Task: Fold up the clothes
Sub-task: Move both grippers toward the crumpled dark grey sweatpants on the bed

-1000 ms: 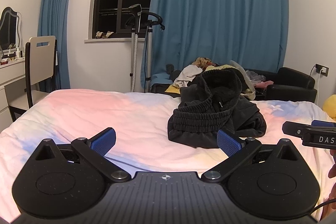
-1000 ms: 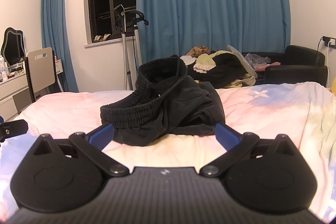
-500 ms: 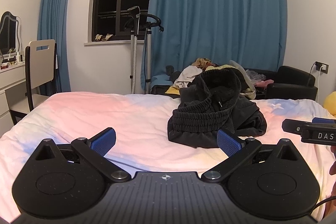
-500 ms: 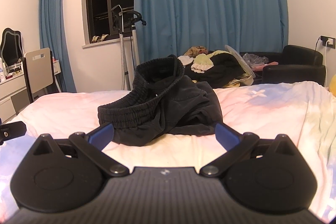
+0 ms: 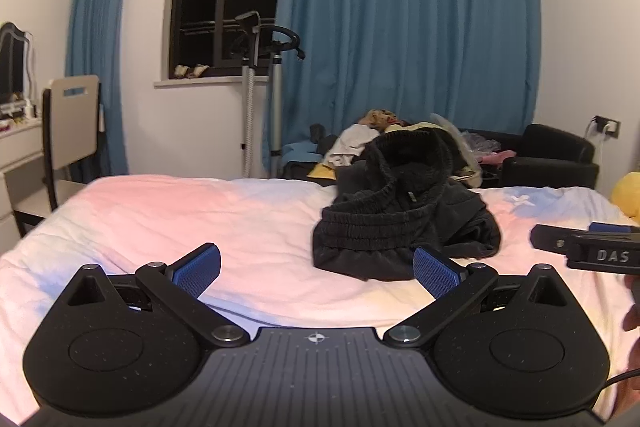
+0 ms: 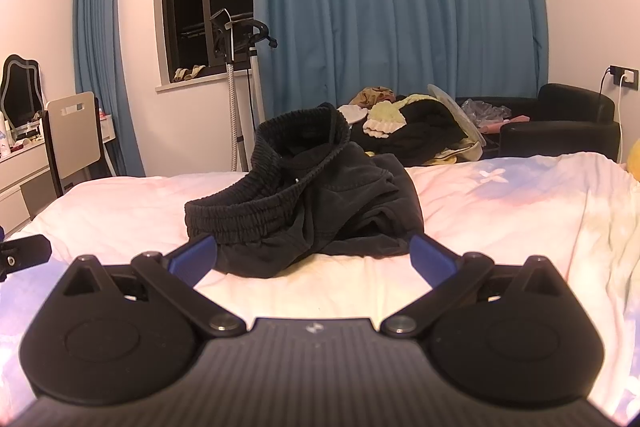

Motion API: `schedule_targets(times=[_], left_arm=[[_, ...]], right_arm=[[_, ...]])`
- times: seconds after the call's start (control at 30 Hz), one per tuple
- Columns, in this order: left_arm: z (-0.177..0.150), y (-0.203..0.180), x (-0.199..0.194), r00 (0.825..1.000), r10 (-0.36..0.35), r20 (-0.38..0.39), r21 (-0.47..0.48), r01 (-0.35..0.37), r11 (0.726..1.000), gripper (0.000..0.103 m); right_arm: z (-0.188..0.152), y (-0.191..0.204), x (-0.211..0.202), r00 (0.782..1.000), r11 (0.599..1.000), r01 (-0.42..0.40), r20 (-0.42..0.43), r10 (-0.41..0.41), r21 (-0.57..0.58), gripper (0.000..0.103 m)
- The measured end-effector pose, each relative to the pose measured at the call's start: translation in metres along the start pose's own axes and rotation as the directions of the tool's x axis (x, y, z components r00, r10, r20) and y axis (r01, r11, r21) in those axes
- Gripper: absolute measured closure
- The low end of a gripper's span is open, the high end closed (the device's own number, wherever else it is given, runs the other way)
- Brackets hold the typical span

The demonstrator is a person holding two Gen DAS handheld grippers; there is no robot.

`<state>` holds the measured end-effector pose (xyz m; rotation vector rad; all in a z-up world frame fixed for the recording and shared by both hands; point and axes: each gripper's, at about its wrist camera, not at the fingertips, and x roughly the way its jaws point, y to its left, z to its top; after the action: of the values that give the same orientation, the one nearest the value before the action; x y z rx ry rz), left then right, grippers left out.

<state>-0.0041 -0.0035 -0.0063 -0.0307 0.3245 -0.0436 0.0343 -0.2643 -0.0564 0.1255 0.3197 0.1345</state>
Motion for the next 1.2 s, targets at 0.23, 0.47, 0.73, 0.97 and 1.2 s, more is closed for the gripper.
schedule_targets(times=[0.23, 0.47, 0.73, 0.97, 1.2], left_arm=[[-0.003, -0.008, -0.001, 1.000, -0.005, 0.008, 0.038, 0.004, 0.999, 0.000], [-0.003, -0.014, -0.003, 0.999, 0.024, 0.031, 0.080, -0.026, 0.996, 0.000], [-0.007, -0.020, -0.009, 0.995, -0.003, 0.103, 0.092, -0.007, 0.996, 0.000], [-0.006, -0.021, -0.002, 0.999, 0.003, 0.052, 0.125, -0.010, 0.992, 0.000], [-0.005, -0.026, 0.010, 1.000, -0.025, -0.004, 0.175, 0.025, 0.984, 0.000]], right_arm=[[-0.001, -0.001, 0.000, 1.000, 1.000, 0.004, 0.003, -0.004, 0.002, 0.000], [-0.001, -0.005, 0.000, 1.000, 1.000, 0.010, 0.019, -0.010, 0.022, 0.000], [0.000, -0.006, -0.003, 0.997, 0.999, -0.028, 0.072, 0.025, 0.036, 0.000], [0.002, -0.007, -0.006, 0.995, 0.999, -0.019, 0.099, 0.016, 0.037, 0.000], [0.001, -0.005, -0.006, 0.994, 0.999, 0.032, 0.107, -0.030, -0.020, 0.000]])
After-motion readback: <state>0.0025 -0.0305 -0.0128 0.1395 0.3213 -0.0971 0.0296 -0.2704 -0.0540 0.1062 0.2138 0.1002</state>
